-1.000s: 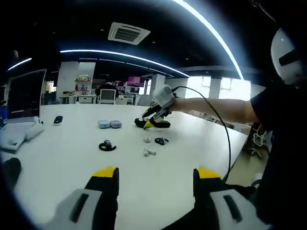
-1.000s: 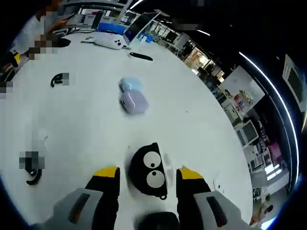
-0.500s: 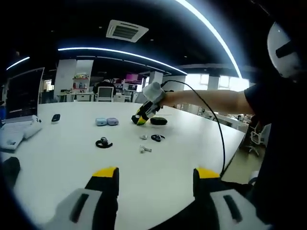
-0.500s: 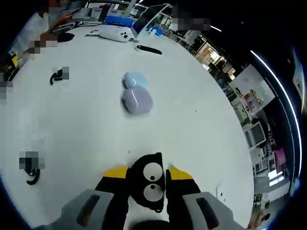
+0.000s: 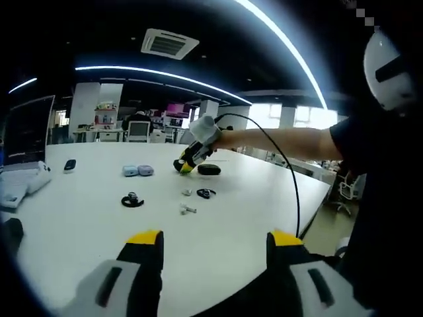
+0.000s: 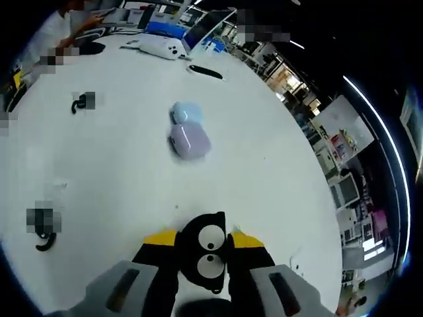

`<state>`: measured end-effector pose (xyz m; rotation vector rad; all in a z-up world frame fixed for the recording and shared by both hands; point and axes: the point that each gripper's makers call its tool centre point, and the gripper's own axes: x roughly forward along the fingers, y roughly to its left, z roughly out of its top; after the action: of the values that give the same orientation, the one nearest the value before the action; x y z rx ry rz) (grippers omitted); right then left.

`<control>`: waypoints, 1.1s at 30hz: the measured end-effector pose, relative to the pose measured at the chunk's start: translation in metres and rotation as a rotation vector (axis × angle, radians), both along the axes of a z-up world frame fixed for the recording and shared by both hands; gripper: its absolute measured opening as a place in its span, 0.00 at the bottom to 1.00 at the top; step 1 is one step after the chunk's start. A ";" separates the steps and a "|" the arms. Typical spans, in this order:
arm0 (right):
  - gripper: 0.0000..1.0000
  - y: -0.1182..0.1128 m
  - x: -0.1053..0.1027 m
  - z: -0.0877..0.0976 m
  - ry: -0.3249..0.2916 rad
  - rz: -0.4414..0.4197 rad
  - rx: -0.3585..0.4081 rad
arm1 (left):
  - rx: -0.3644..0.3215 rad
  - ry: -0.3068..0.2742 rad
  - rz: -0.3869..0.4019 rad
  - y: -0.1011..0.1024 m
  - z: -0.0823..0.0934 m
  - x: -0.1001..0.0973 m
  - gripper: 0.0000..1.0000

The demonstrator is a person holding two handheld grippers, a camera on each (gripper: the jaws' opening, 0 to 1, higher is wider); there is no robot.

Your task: Pick up the earbuds from the table and place the earbuds into the earbud case

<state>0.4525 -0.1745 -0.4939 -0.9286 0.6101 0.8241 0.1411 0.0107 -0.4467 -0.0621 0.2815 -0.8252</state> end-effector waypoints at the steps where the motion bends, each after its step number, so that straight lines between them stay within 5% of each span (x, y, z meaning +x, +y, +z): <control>1: 0.26 0.001 -0.002 0.002 -0.012 0.009 0.002 | -0.002 -0.001 -0.002 -0.001 0.001 0.000 0.64; 12: 0.26 0.023 -0.052 0.049 -0.172 0.160 -0.002 | -0.041 -0.011 -0.060 -0.022 0.013 -0.008 0.64; 18: 0.26 0.036 -0.099 0.071 -0.268 0.246 -0.023 | -0.103 -0.002 -0.133 -0.039 0.021 -0.013 0.64; 27: 0.26 0.049 -0.171 0.083 -0.368 0.319 -0.011 | -0.114 0.010 -0.175 -0.054 0.023 0.003 0.64; 33: 0.26 0.047 -0.208 0.073 -0.403 0.349 -0.024 | -0.161 0.029 -0.182 -0.065 0.027 0.019 0.64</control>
<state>0.2447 -0.1276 -0.4205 -1.2036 0.1070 0.9045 0.1599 -0.0539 -0.4194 -0.2014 0.2501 -1.0277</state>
